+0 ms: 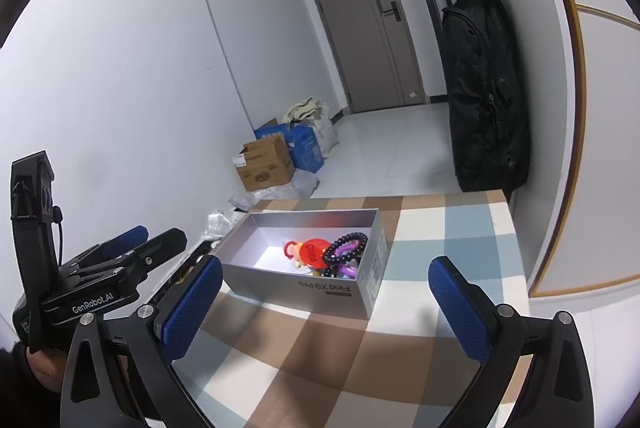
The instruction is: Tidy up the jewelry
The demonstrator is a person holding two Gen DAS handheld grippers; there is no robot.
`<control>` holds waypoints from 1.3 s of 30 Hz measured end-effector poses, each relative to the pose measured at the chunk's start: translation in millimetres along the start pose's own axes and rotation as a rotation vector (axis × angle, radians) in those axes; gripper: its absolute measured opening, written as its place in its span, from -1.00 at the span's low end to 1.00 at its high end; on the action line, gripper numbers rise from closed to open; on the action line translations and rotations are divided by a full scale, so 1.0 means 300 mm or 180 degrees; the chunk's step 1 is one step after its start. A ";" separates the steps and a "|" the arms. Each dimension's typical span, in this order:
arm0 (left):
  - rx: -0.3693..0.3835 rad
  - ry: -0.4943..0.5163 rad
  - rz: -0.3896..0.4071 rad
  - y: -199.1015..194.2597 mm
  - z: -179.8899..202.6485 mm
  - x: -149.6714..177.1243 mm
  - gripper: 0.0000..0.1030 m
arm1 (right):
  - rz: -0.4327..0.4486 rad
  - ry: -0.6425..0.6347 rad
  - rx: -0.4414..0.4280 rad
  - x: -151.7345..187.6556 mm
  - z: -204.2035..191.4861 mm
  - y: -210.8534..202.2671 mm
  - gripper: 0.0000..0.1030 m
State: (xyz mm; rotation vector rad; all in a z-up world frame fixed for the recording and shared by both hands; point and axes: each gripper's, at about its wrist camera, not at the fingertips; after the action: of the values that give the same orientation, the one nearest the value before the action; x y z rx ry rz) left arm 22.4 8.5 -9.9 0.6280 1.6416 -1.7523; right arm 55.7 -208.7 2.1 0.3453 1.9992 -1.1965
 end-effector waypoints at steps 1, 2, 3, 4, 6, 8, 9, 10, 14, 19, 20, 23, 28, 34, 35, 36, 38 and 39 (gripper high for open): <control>0.0004 -0.0008 -0.0006 0.000 -0.002 0.000 0.83 | 0.0000 -0.0002 -0.0001 0.001 0.000 0.000 1.00; 0.0008 -0.0014 -0.0014 0.001 -0.004 -0.001 0.83 | -0.0003 -0.0004 -0.0001 0.001 -0.001 0.001 1.00; 0.0008 -0.0018 -0.0019 0.002 -0.004 -0.001 0.83 | -0.0006 -0.0005 0.0000 0.002 -0.001 0.001 1.00; 0.0006 -0.0025 -0.0019 0.002 -0.005 -0.001 0.82 | -0.0011 -0.0003 0.0000 0.002 -0.001 0.002 1.00; 0.0003 -0.0030 -0.0015 0.002 -0.006 -0.001 0.82 | -0.0022 0.0005 0.0002 0.003 0.000 0.004 1.00; -0.0002 -0.0026 -0.0017 0.002 -0.006 -0.001 0.82 | -0.0029 0.0010 0.0006 0.003 0.001 0.004 1.00; -0.0006 -0.0023 -0.0015 0.001 -0.008 0.000 0.82 | -0.0033 0.0012 0.0008 0.003 0.002 0.004 1.00; -0.0006 -0.0022 -0.0014 0.000 -0.008 -0.001 0.83 | -0.0035 0.0015 0.0009 0.003 0.002 0.004 1.00; 0.0008 -0.0023 -0.0033 0.001 -0.007 0.000 0.83 | -0.0034 0.0023 0.0007 0.003 0.003 0.005 1.00; 0.0007 -0.0021 -0.0032 0.002 -0.007 -0.001 0.82 | -0.0045 0.0022 0.0008 0.004 0.003 0.006 1.00; 0.0007 -0.0021 -0.0032 0.002 -0.007 -0.002 0.83 | -0.0039 0.0024 0.0005 0.003 0.003 0.006 1.00; 0.0013 -0.0031 -0.0036 0.002 -0.006 -0.001 0.82 | -0.0031 0.0022 0.0002 0.003 0.001 0.006 1.00; 0.0002 -0.0031 -0.0009 -0.001 -0.009 -0.001 0.83 | -0.0038 0.0002 0.0004 0.006 -0.005 0.010 1.00; 0.0017 -0.0023 -0.0027 0.005 -0.008 0.001 0.82 | -0.0045 0.0000 -0.0005 0.003 -0.007 0.014 1.00; 0.0020 -0.0021 -0.0025 0.004 -0.008 0.001 0.82 | -0.0050 -0.0003 -0.0005 0.003 -0.008 0.015 1.00; 0.0022 -0.0020 -0.0026 0.003 -0.007 0.000 0.82 | -0.0052 -0.0007 -0.0005 0.004 -0.009 0.016 1.00; 0.0031 -0.0021 -0.0035 0.003 -0.008 0.000 0.83 | -0.0053 -0.0012 -0.0005 0.003 -0.011 0.018 1.00; 0.0036 -0.0027 -0.0035 0.004 -0.008 -0.001 0.83 | -0.0055 -0.0011 -0.0004 0.003 -0.010 0.018 1.00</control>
State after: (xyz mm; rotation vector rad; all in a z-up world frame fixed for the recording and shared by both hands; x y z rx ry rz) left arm 23.2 10.9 -10.8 0.6170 1.6334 -1.7707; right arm 56.7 -203.3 -1.2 0.3258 2.0036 -1.2056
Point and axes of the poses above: each gripper's, at about its wrist camera, not at the fingertips, and y roughly the way its jaws point, z to its right, x to its underside, and after that the axes turned 12 degrees about -z, right-handed
